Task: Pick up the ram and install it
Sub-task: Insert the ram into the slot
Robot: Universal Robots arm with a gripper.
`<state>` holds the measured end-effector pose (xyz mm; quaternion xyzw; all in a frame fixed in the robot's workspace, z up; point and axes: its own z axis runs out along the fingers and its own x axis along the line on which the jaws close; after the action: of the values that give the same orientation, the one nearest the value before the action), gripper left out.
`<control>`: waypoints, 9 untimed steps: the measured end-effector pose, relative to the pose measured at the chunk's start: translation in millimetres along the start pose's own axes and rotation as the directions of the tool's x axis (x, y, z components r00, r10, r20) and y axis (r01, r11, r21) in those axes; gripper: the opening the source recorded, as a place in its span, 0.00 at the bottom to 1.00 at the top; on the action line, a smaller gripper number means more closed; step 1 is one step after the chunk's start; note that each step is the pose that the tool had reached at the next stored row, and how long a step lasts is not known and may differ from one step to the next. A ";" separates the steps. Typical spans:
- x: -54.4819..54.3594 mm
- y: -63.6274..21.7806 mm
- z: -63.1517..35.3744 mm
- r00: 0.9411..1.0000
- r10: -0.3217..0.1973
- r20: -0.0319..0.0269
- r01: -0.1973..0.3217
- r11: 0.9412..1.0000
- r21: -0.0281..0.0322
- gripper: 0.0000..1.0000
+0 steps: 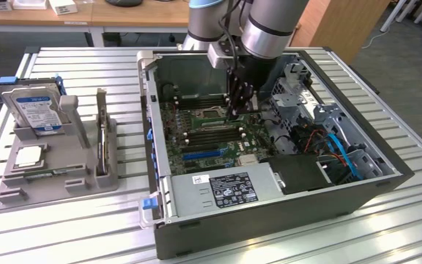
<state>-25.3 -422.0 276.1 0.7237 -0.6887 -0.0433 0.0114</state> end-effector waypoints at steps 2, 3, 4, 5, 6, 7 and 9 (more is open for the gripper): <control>0.5 -0.1 2.5 1.000 0.000 0.000 0.000 1.000 0.000 0.12; 0.7 -0.2 3.7 1.000 0.000 0.000 0.000 1.000 0.000 0.12; 0.8 -0.3 5.0 1.000 0.000 0.000 0.000 1.000 0.000 0.12; 0.9 -0.4 6.2 1.000 0.000 0.000 0.000 1.000 0.000 0.12; 0.9 -0.5 7.4 1.000 0.000 0.000 0.000 1.000 0.000 0.12; 1.0 -0.5 8.1 1.000 0.000 0.000 0.000 1.000 0.000 0.12; 1.0 -0.5 8.7 1.000 0.003 0.000 -0.003 1.000 0.000 0.12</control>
<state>-25.3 -422.6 267.3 0.7227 -0.6897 -0.0433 0.0115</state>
